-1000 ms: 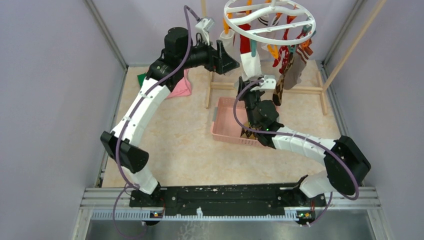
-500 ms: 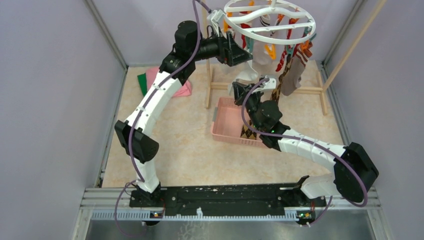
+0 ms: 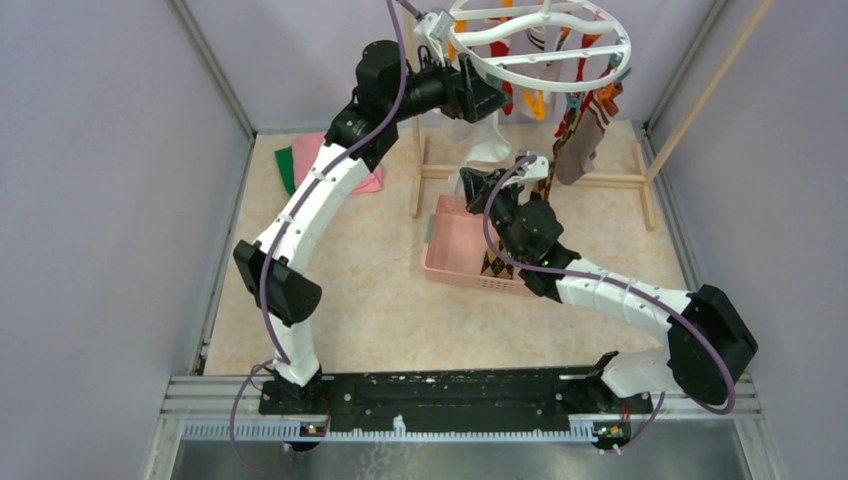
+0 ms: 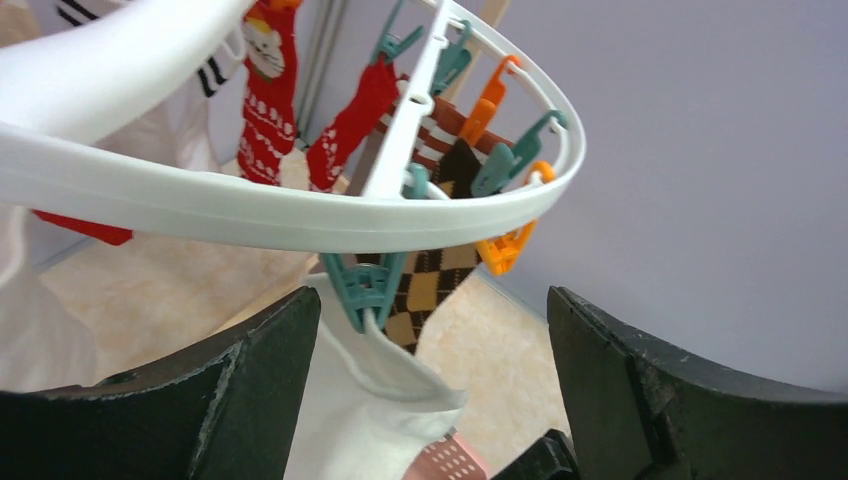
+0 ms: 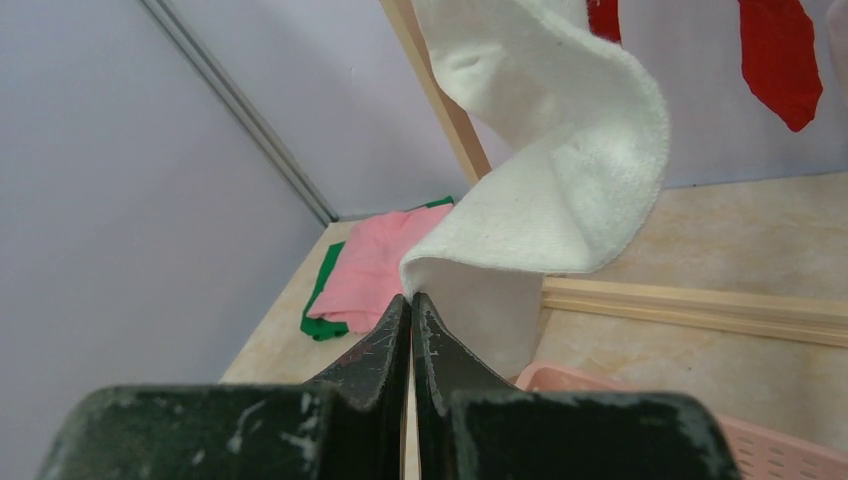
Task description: Remove the socks clipped to the hanger
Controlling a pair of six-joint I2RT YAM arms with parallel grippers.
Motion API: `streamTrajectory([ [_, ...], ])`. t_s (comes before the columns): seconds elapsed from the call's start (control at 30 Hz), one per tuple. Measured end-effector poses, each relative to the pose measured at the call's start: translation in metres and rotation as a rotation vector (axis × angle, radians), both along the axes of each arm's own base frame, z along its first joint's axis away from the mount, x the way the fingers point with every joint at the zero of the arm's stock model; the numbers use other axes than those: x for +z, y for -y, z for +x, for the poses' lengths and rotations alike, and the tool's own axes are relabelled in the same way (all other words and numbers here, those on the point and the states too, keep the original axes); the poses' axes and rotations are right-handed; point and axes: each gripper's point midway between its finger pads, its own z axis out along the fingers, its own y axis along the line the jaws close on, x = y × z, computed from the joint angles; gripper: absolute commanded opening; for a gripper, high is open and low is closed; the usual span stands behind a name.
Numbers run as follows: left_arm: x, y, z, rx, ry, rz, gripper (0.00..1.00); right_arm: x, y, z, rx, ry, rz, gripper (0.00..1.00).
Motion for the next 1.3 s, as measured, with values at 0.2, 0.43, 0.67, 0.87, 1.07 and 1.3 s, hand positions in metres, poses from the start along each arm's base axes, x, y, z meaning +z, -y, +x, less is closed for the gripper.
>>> streamTrajectory([
  [0.2,-0.003,-0.006,0.013,0.077,0.009,0.015,0.87,0.0,-0.001,-0.001,0.009,-0.004,0.007,0.0],
  [0.43,-0.005,-0.001,0.022,0.085,0.016,0.014,0.77,-0.001,-0.005,-0.003,0.032,-0.014,0.019,0.0],
  [0.67,-0.012,0.009,0.032,0.079,0.007,0.013,0.65,-0.002,-0.006,-0.003,0.04,-0.02,0.025,0.0],
  [0.87,-0.006,0.009,0.032,0.078,0.017,0.003,0.64,-0.002,-0.009,-0.005,0.057,-0.022,0.031,0.0],
  [1.07,-0.004,0.01,0.031,0.076,0.019,-0.003,0.49,-0.002,-0.01,-0.005,0.063,-0.026,0.037,0.0],
  [1.3,-0.003,0.009,0.034,0.095,0.02,-0.003,0.06,-0.003,-0.01,-0.006,0.063,-0.029,0.037,0.0],
])
